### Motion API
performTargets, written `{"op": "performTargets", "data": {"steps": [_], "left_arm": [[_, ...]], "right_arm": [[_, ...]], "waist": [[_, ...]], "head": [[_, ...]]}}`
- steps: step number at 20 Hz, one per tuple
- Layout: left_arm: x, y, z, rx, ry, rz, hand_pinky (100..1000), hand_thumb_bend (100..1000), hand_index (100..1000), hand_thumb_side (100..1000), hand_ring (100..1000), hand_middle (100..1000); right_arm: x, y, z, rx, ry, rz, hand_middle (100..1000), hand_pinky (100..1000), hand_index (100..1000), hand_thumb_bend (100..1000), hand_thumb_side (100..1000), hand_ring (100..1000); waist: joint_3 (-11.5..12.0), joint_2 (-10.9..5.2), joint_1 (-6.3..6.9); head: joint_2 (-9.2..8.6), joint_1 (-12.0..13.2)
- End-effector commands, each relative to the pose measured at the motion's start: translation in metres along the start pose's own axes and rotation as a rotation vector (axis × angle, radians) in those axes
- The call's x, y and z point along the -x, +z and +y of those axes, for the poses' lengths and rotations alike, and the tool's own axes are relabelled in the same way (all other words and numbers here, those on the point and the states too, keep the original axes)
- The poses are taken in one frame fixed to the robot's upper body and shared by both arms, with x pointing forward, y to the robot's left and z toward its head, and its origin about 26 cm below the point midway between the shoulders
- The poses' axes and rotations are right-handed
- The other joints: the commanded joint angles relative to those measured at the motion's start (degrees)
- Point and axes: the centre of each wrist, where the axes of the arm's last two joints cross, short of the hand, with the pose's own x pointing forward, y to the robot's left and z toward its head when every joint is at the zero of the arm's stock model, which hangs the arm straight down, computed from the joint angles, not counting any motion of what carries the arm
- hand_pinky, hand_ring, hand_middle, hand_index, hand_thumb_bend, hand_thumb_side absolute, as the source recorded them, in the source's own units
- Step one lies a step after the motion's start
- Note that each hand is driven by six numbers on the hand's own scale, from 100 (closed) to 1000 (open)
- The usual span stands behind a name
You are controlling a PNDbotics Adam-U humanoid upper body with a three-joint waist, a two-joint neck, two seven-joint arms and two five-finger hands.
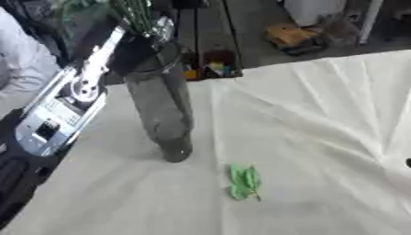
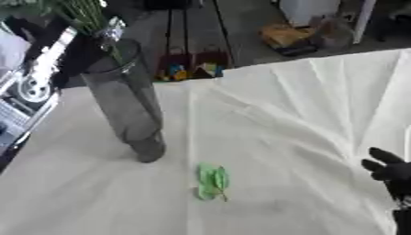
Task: Arrange flowers into the vase.
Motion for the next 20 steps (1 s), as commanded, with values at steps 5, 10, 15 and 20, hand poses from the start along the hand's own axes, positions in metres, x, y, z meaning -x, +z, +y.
{"op": "performTargets", "data": {"steps": [5, 10, 15, 20], "left_arm": [[0.0, 0.002, 0.027, -0.004, -0.052, 0.007, 650, 100, 860, 950, 824, 808], [0.001, 0.004, 0.029, -0.001, -0.055, 0.016, 652, 100, 864, 954, 826, 810], [0.003, 0.005, 0.031, 0.016, -0.059, 0.02, 669, 100, 889, 962, 841, 827], [0.006, 0.007, 0.034, 0.058, -0.08, 0.028, 693, 100, 928, 981, 857, 840]], "right_arm": [[-0.004, -0.002, -0.001, -0.012, 0.001, -0.011, 542, 808, 689, 100, 1000, 841], [-0.004, -0.002, -0.001, -0.011, 0.0, -0.01, 542, 808, 688, 100, 1000, 841], [-0.005, -0.002, -0.001, -0.011, -0.001, -0.009, 541, 808, 688, 100, 1000, 840], [-0.005, -0.001, -0.002, -0.009, -0.001, -0.008, 540, 808, 688, 100, 1000, 840]], "waist": [[0.24, -1.66, -0.3], [0.32, -1.83, -0.38], [0.42, -1.97, -0.36], [0.53, -2.08, -0.29]], "head": [[-0.62, -0.11], [-0.65, -0.14], [-0.63, -0.14], [-0.62, -0.19]]}}
